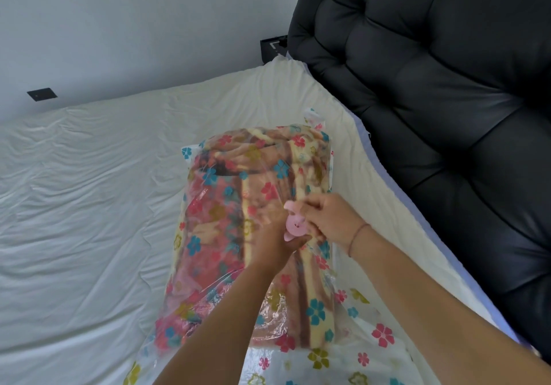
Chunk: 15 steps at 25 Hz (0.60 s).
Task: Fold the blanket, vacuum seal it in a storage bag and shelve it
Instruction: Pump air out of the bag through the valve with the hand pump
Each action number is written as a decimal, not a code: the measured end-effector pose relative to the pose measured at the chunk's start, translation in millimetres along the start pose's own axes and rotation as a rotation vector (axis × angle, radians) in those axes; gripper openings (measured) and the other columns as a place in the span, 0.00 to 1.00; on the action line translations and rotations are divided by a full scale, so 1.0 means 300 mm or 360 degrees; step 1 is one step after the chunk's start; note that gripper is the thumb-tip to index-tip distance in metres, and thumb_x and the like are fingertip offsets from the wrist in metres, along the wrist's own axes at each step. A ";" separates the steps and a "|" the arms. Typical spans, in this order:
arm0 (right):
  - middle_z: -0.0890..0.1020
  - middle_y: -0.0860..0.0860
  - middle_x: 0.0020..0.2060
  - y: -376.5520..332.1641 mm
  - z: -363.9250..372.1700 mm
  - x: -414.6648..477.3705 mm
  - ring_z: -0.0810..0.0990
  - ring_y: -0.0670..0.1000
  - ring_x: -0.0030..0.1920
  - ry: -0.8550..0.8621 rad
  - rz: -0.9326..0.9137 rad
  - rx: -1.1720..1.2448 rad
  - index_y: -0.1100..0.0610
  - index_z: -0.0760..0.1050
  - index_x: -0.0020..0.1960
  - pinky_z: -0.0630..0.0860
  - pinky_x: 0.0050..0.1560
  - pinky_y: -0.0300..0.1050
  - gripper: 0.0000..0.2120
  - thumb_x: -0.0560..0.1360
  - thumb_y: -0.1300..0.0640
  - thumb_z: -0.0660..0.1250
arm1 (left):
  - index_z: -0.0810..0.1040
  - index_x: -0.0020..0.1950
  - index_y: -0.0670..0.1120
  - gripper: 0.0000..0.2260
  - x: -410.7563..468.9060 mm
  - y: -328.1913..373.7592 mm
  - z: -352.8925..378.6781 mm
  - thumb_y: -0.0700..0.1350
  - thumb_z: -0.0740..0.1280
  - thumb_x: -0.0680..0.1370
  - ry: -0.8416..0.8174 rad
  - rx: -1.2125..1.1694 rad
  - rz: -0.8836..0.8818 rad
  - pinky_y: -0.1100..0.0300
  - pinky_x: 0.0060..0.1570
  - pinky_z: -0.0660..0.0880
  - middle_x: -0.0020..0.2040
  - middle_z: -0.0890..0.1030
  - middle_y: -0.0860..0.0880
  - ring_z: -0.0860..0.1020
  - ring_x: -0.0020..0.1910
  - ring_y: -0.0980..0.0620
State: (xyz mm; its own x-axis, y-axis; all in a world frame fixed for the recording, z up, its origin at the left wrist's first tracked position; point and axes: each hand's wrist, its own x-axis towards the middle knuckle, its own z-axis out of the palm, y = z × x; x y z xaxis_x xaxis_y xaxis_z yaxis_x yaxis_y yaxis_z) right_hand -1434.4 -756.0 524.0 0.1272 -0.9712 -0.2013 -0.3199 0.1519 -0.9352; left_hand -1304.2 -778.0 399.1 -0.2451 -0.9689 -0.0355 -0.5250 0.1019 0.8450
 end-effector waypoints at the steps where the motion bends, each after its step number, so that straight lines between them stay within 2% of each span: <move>1: 0.71 0.49 0.19 0.006 0.004 0.004 0.64 0.44 0.19 -0.0020 0.0071 0.0005 0.63 0.81 0.47 0.69 0.32 0.40 0.15 0.75 0.50 0.68 | 0.75 0.58 0.52 0.19 -0.002 -0.002 0.007 0.54 0.73 0.69 -0.0001 -0.0014 -0.0005 0.48 0.52 0.76 0.50 0.82 0.55 0.80 0.49 0.53; 3: 0.68 0.48 0.19 -0.058 -0.056 0.002 0.63 0.45 0.19 -0.0061 -0.0012 0.0175 0.60 0.82 0.46 0.65 0.29 0.38 0.11 0.76 0.52 0.68 | 0.76 0.57 0.54 0.17 0.008 -0.021 0.005 0.53 0.73 0.70 0.0025 -0.0068 -0.0032 0.47 0.53 0.76 0.50 0.82 0.55 0.80 0.50 0.53; 6: 0.67 0.53 0.22 -0.086 -0.102 -0.002 0.61 0.47 0.21 -0.0057 -0.0187 0.0344 0.60 0.82 0.43 0.63 0.25 0.34 0.10 0.74 0.53 0.69 | 0.75 0.55 0.58 0.16 0.019 -0.037 -0.010 0.51 0.74 0.70 -0.0024 -0.0102 -0.0053 0.48 0.54 0.77 0.50 0.82 0.53 0.80 0.51 0.52; 9: 0.69 0.48 0.19 0.045 0.021 -0.002 0.64 0.45 0.20 -0.0055 0.0124 0.0061 0.60 0.82 0.45 0.69 0.32 0.42 0.13 0.74 0.50 0.70 | 0.77 0.51 0.52 0.11 -0.001 -0.034 0.005 0.48 0.73 0.71 -0.0050 0.0040 -0.0011 0.58 0.46 0.76 0.45 0.81 0.56 0.79 0.44 0.58; 11: 0.70 0.47 0.19 0.035 0.022 0.001 0.64 0.45 0.21 -0.0099 0.0180 0.0040 0.62 0.81 0.46 0.70 0.31 0.41 0.15 0.74 0.49 0.70 | 0.76 0.49 0.54 0.09 -0.012 -0.029 0.005 0.46 0.73 0.72 -0.0025 -0.0012 -0.0004 0.63 0.44 0.75 0.42 0.80 0.58 0.77 0.41 0.62; 13: 0.67 0.47 0.19 -0.061 -0.059 0.006 0.61 0.45 0.21 -0.0117 -0.0018 0.0210 0.65 0.81 0.51 0.63 0.25 0.35 0.16 0.74 0.51 0.69 | 0.75 0.52 0.57 0.12 0.000 -0.046 -0.007 0.47 0.73 0.72 0.0002 -0.0074 -0.0038 0.56 0.50 0.77 0.46 0.81 0.56 0.79 0.46 0.57; 15: 0.65 0.48 0.20 -0.116 -0.095 0.015 0.59 0.45 0.21 -0.0098 -0.0182 0.0329 0.66 0.81 0.50 0.58 0.22 0.35 0.15 0.74 0.53 0.69 | 0.75 0.53 0.58 0.14 0.013 -0.052 -0.016 0.48 0.74 0.71 -0.0007 -0.0122 -0.0077 0.51 0.53 0.77 0.48 0.82 0.54 0.79 0.49 0.53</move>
State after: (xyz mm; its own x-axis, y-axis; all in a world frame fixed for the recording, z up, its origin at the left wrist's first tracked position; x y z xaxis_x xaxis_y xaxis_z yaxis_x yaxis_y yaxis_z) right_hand -1449.4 -770.9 563.9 0.2108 -0.9722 -0.1019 -0.1018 0.0818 -0.9914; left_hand -1292.8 -784.5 388.3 -0.2243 -0.9713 -0.0793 -0.4726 0.0373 0.8805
